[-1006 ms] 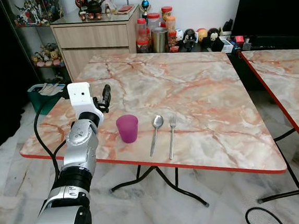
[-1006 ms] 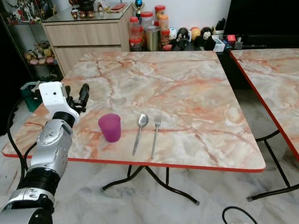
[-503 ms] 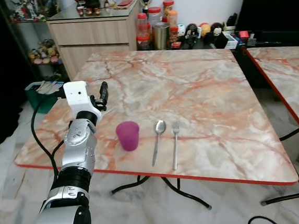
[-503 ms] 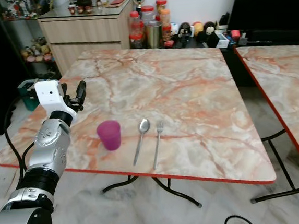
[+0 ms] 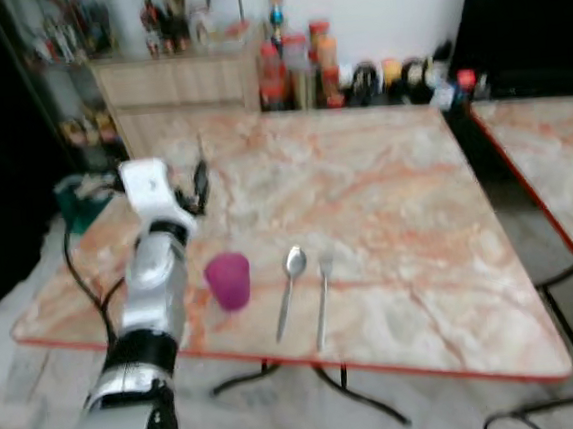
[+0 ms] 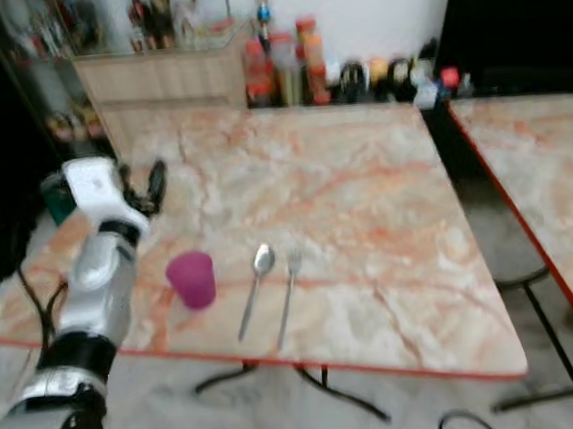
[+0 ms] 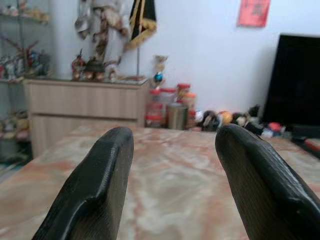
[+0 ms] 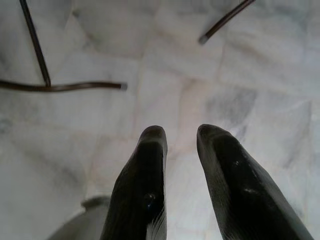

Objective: Setting the table

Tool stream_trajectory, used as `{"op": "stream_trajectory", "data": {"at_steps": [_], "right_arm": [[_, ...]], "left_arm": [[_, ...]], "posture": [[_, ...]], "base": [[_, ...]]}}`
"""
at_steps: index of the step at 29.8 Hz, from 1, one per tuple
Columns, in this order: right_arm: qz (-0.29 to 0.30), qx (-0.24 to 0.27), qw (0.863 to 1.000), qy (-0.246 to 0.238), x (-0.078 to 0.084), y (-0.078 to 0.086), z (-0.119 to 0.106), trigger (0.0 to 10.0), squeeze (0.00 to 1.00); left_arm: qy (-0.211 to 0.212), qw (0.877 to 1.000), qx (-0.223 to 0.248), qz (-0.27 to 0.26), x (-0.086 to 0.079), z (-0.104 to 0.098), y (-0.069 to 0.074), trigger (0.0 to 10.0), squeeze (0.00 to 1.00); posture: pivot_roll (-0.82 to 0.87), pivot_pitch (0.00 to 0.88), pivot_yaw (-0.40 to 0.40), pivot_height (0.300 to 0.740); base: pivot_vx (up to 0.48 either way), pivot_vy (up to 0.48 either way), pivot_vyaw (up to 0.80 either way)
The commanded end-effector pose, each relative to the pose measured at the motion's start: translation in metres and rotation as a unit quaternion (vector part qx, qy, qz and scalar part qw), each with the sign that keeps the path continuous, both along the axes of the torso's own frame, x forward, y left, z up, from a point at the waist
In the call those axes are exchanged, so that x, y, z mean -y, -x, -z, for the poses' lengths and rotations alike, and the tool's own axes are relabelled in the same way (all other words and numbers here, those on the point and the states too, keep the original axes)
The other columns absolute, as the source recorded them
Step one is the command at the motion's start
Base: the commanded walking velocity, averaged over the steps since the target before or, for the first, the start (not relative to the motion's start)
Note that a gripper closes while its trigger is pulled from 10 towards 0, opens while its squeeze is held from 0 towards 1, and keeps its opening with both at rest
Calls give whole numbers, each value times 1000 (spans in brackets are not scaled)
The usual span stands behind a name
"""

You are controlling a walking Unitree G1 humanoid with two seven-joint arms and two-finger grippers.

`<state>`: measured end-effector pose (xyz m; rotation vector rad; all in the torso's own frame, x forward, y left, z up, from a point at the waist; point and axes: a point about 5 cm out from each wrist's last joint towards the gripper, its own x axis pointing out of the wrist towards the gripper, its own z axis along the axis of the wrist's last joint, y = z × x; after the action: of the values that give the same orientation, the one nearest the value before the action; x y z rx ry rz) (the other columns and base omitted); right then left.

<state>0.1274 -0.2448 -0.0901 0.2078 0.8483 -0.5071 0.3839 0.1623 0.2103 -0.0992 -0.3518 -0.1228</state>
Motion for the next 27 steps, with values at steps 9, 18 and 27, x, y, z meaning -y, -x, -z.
{"op": "stream_trajectory", "data": {"at_steps": [9, 18, 27], "right_arm": [[4, -6, 1000, -9, -5, 3, 3, 10000, 0], [1, -5, 1000, -11, -8, 2, 3, 10000, 0], [0, -4, 1000, -13, -9, 0, 3, 10000, 0]], "left_arm": [[-40, 998, -50, 23, -13, 11, 3, 10000, 0], [-116, 980, -142, 72, -10, 20, 2, 10000, 0], [-125, 964, -225, 63, -12, 29, -2, 10000, 0]], "posture": [[23, 0, -11, 740], [29, 0, -6, 740], [28, 0, 1, 740]], "base": [[0, 0, 0], [0, 0, 0], [0, 0, 0]]}}
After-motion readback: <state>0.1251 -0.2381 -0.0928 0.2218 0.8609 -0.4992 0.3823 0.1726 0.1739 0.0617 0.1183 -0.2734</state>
